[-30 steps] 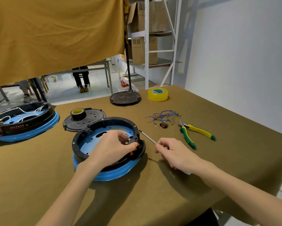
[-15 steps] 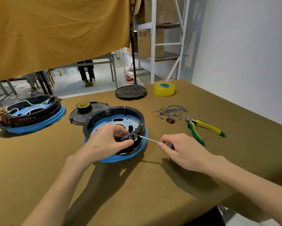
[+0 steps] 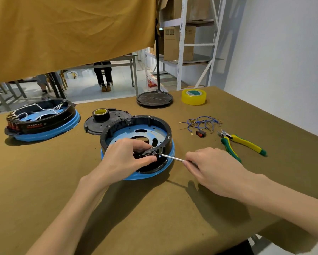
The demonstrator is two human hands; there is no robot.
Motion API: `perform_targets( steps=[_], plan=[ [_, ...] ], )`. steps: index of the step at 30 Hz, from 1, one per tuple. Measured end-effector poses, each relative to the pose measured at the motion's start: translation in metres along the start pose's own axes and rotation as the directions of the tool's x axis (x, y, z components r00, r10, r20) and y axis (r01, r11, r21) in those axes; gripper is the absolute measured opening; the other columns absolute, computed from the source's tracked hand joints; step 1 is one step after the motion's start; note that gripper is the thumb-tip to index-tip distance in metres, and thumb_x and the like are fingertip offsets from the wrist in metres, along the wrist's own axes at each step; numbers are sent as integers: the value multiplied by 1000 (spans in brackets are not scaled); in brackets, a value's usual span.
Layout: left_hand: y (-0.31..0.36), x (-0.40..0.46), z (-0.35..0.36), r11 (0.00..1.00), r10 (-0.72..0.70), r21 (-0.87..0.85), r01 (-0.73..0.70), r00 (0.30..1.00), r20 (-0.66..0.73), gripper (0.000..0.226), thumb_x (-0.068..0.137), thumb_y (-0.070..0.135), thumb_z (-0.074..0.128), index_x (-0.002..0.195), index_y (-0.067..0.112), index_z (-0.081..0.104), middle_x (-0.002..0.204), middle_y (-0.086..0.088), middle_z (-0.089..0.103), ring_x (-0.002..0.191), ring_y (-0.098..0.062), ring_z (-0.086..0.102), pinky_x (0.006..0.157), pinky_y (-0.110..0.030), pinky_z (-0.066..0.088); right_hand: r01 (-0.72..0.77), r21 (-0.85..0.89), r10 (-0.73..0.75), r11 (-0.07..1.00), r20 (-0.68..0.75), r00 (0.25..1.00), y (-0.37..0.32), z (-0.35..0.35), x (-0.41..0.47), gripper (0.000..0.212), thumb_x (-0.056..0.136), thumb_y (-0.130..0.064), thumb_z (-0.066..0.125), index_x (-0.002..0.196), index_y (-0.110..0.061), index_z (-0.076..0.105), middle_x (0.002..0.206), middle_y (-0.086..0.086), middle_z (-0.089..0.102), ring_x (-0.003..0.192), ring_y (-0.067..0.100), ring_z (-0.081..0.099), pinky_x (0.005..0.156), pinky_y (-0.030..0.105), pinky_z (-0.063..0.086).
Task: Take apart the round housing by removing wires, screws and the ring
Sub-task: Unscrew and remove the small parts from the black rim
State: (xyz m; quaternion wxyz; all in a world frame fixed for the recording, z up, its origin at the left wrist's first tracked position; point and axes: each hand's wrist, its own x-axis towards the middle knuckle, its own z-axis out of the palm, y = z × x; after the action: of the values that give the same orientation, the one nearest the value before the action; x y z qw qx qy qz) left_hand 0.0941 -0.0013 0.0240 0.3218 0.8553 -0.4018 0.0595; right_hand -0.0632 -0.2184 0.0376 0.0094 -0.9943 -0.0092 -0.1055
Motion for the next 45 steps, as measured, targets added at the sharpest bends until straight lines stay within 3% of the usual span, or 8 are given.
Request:
perform_targets(
  steps=[4, 8, 12, 22, 36, 39, 41, 45],
  plan=[
    [0, -1, 2, 1000, 1, 18, -1, 1000, -10, 39, 83, 54, 76, 116, 33, 77, 97, 23, 75, 93, 8, 66, 77, -9, 51, -76, 174, 52, 982, 142, 989, -6, -5, 9, 40, 108, -41, 38, 78, -22, 56, 61, -5, 52, 51, 11, 45, 49, 25, 32],
    [3, 1, 2, 1000, 2, 13, -2, 1000, -23, 36, 82, 54, 77, 112, 34, 79, 97, 22, 76, 91, 6, 68, 79, -14, 55, 90, -96, -95, 991, -44, 995, 7, -1, 18, 44, 107, -52, 27, 78, -27, 48, 60, -8, 46, 50, 9, 44, 48, 27, 30],
    [3, 0, 0, 1000, 2, 12, -2, 1000, 1, 30, 82, 51, 78, 108, 37, 79, 94, 24, 75, 90, 10, 67, 80, -19, 58, 296, -317, -316, 901, -14, 949, 25, 6, 41, 56, 104, -59, 10, 79, -27, 48, 66, -8, 46, 52, 10, 44, 47, 23, 25],
    [-1, -4, -8, 1000, 16, -23, -14, 996, 88, 38, 88, 47, 74, 124, 36, 74, 112, 20, 75, 102, 6, 67, 91, -27, 60, 496, -491, -580, 716, -23, 814, 42, -8, 81, 68, 103, -60, 10, 69, -18, 52, 61, -4, 46, 45, 19, 46, 45, 29, 24],
    [-6, -12, -3, 991, 126, 41, -127, 992, 27, 56, 90, 66, 44, 133, 39, 65, 107, 25, 74, 91, 5, 68, 73, -20, 59, 537, -449, -658, 714, -168, 734, 54, 10, 101, 60, 104, -52, 39, 58, -16, 49, 51, -2, 42, 40, 20, 39, 41, 27, 23],
    [-6, -14, 0, 984, 161, 81, -161, 987, 12, 58, 93, 63, 41, 139, 34, 60, 128, 29, 61, 111, 24, 52, 90, 3, 42, 490, -450, -614, 747, -184, 767, 54, 13, 89, 62, 105, -54, 36, 59, -16, 52, 52, -1, 44, 41, 23, 43, 38, 29, 33],
    [-5, -14, 2, 977, 189, 93, -191, 982, 26, 60, 94, 62, 39, 143, 32, 56, 137, 25, 53, 127, 17, 43, 106, -6, 34, 458, -443, -571, 771, -164, 804, 55, 15, 79, 64, 106, -57, 29, 61, -19, 52, 54, -3, 43, 42, 21, 45, 40, 28, 32],
    [2, -16, 7, 963, 245, 108, -247, 969, 33, 53, 97, 57, 42, 142, 32, 56, 139, 22, 54, 132, 10, 46, 111, -12, 33, 409, -413, -509, 814, -168, 844, 58, 21, 61, 70, 106, -62, 19, 61, -20, 54, 53, -6, 41, 42, 17, 44, 39, 29, 34]
  ],
)
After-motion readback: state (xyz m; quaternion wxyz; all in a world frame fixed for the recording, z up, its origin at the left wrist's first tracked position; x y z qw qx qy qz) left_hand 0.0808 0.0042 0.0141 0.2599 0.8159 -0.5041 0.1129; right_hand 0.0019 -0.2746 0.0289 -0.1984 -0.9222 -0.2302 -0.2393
